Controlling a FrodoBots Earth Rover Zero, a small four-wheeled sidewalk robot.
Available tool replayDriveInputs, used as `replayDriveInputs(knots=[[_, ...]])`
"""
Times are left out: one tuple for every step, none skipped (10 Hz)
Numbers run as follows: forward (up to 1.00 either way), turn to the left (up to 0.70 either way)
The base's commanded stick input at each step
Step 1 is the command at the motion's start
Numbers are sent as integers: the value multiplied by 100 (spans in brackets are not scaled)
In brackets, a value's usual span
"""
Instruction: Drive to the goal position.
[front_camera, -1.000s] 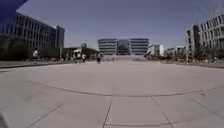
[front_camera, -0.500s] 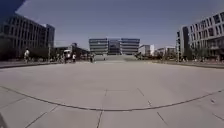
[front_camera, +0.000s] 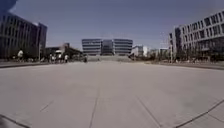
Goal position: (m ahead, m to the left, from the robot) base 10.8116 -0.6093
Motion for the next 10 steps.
replayDriveInputs(knots=[[100,0],[100,0],[100,2],[100,6],[100,11],[100,37],[100,4],[100,0],[100,0],[100,0]])
